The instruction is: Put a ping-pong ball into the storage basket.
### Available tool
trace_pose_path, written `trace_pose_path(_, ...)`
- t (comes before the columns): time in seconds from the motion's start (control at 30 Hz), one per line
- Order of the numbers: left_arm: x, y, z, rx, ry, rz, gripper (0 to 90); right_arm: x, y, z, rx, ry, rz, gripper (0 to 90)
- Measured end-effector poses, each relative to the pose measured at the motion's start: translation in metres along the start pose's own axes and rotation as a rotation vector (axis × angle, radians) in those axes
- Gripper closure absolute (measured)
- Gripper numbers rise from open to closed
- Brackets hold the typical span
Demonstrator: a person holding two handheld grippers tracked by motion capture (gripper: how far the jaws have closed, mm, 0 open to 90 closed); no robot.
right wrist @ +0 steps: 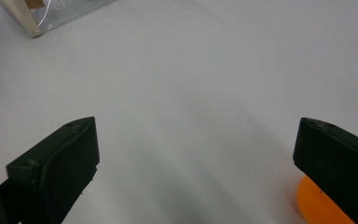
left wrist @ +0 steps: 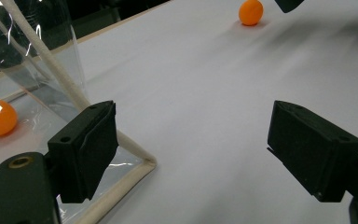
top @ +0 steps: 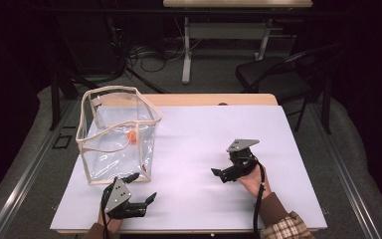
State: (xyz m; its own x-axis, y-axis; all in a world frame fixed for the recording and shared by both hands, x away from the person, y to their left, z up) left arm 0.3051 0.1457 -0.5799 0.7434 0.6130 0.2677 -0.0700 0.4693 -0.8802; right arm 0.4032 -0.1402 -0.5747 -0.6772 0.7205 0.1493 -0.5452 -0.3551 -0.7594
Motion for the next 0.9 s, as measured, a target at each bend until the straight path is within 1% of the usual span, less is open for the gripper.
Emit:
trace_pose_path(0.07,0.000,-0.001,0.000,-0.005,-0.001,0.005,15.9,-0.002,-0.001,0.002,-0.005,0.000,-0.001,0.0)
trace_pose_path(0.17,-0.001,-0.001,-0.001,0.001,0.003,-0.003,15.9,-0.005,-0.001,0.003,-0.006,0.004,-0.009,0.0)
trace_pose_path(0.47,0.000,-0.001,-0.002,-0.001,0.002,0.002,15.9,-0.010,-0.004,0.007,-0.008,0.009,-0.008,0.0)
trace_pose_path(0.9,0.000,-0.001,-0.003,0.001,0.001,0.001,15.9,-0.030,-0.008,0.009,-0.017,0.033,-0.032,0.0)
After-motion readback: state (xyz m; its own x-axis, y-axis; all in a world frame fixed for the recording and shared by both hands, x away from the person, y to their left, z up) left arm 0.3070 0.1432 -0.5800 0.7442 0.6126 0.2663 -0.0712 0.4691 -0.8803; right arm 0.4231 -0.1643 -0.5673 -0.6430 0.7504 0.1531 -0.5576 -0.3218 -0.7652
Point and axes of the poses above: each handheld gripper's, and its own axes: z roughly backward along the jaws, y roughly out of its underside, x roughly to its left, the point moved 8 cm from there along -z, roughly forward along the jaws, and after that the axes turned 9 degrees about -z, right-handed, at the moved point
